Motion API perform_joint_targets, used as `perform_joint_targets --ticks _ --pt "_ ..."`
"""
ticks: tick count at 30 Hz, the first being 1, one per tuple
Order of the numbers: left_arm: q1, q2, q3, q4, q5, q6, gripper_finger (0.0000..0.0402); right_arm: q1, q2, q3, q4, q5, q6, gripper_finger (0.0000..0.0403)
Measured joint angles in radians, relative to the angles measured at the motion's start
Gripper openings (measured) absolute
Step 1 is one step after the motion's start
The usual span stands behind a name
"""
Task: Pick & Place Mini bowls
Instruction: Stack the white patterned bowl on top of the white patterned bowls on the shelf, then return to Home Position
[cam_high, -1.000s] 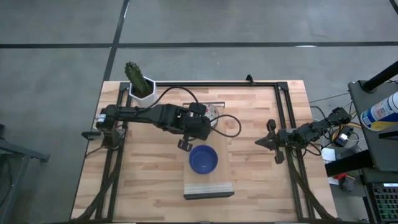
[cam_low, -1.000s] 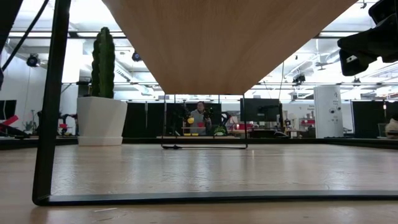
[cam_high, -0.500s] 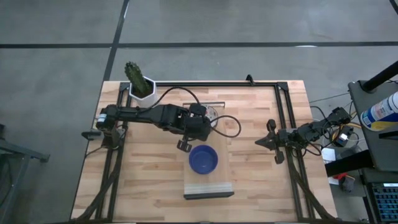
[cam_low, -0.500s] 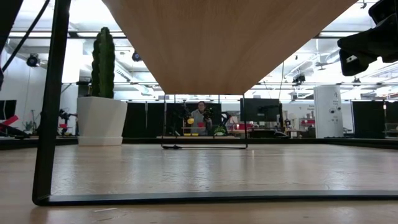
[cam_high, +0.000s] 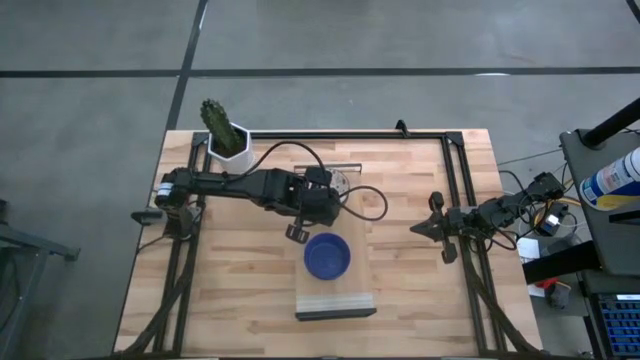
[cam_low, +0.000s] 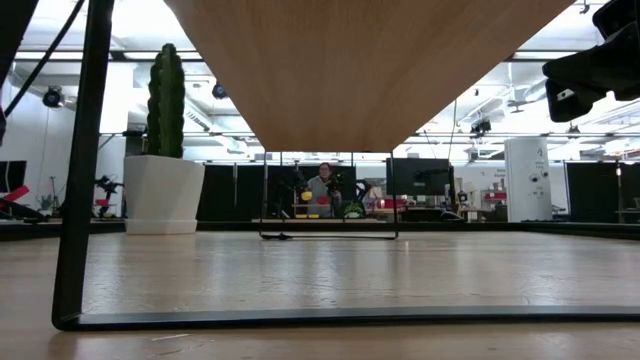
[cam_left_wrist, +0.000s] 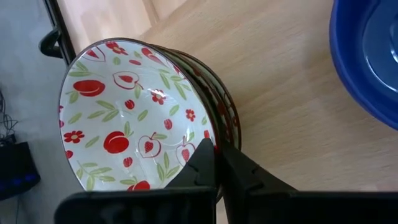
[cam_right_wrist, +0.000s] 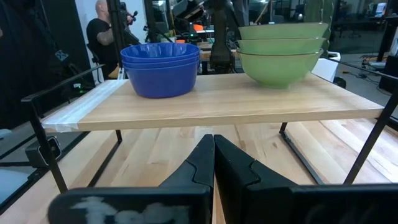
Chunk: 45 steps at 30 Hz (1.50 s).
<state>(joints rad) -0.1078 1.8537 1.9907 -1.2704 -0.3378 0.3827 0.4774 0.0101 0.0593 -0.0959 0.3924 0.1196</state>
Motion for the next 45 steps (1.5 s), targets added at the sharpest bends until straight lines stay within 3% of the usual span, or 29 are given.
perform_joint_targets --ticks 10,15,22,27,30,34,38,45 --pt "-0.001 -0.003 0.0 -0.008 -0.003 -0.02 0.0072 0.0 0.0 0.0 0.0 0.0 0.0 0.0008" --pt "-0.003 -0.019 0.0 -0.013 -0.006 -0.042 0.0077 0.0 0.0 0.0 0.0 0.0 0.0 0.0008" --pt "-0.008 -0.062 0.0 -0.026 -0.091 -0.078 0.0078 0.0 -0.001 0.0 0.0 0.0 0.0 0.0008" --pt "-0.006 -0.108 0.0 -0.061 -0.078 -0.188 0.0051 0.0 -0.001 0.0 0.0 0.0 0.0 0.0008" --pt "-0.009 -0.147 0.0 -0.045 0.0 -0.206 0.0012 0.0 -0.001 0.0 0.0 0.0 0.0 0.0008" --pt "-0.015 -0.213 -0.007 -0.052 0.104 -0.281 0.0001 0.0 -0.001 0.0 0.001 0.0 0.0 0.0008" --pt "-0.027 -0.319 -0.12 0.092 0.172 -0.303 0.0 0.0 -0.001 0.0 0.0 0.0 0.0 0.0009" --pt "-0.033 -0.547 -0.463 0.451 0.266 -0.304 0.0 0.0 -0.001 0.0 0.0 0.0 0.0 0.0008"
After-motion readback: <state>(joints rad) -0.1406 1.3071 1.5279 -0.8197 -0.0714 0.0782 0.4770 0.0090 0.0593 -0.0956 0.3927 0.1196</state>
